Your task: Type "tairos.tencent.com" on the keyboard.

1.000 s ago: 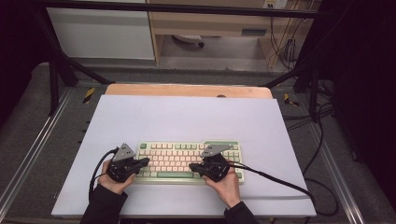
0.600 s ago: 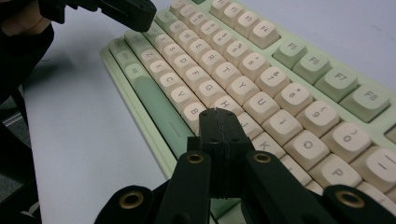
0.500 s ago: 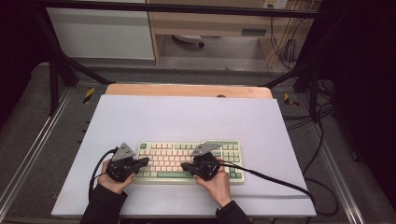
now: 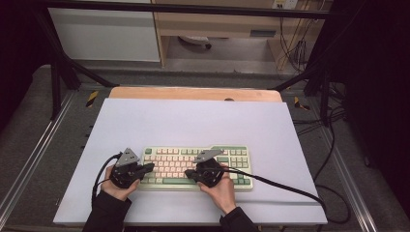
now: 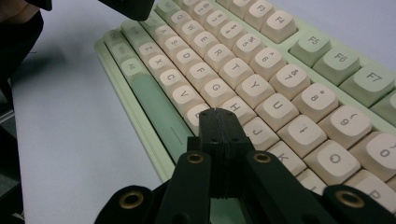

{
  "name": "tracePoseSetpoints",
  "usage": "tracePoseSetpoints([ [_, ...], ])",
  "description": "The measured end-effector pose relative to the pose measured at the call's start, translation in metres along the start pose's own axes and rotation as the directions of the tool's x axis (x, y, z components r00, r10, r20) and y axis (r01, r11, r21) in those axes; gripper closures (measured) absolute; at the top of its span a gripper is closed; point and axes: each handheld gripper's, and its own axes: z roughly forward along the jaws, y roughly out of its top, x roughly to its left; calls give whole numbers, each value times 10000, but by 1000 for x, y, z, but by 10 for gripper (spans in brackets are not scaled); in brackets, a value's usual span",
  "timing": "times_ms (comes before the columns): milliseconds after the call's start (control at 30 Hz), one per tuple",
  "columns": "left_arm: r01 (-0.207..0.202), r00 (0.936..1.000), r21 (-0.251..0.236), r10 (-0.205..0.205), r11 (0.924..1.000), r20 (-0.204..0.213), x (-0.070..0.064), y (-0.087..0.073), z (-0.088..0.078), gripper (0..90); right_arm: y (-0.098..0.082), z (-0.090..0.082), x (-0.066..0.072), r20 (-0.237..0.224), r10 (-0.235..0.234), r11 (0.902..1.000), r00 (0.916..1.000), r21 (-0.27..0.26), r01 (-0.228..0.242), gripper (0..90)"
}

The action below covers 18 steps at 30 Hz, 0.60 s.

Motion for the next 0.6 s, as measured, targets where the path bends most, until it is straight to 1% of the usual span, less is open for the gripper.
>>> tracePoseSetpoints([
  [67, -5, 10000, -9, 5, 10000, -1, 0, 0, 0, 900, -1, 1, 0, 9, -91, 9999, 10000, 52, 91, 900],
  [233, -20, 10000, -19, 20, 10000, 3, 0, 0, 0, 900, -1, 2, 0, 47, -90, 9999, 9999, 64, 89, 900],
  [333, -15, 10000, -30, 15, 10000, 20, -1, 1, 0, 900, 1, -3, 0, 89, -135, 9999, 9999, -32, 135, 900],
  [367, -30, 10000, -30, 30, 10000, 14, -1, 1, 0, 900, 2, -4, 0, 108, -80, 9999, 9999, -75, 81, 900],
  [500, -32, 10000, -54, 32, 10000, 24, -1, 1, -1, 900, 4, -12, -1, 280, -189, 9998, 9994, -52, 191, 900],
  [600, -47, 10000, -72, 47, 10000, 25, -1, 1, -1, 900, 5, -17, -2, 327, -245, 9996, 9992, -115, 249, 900],
])
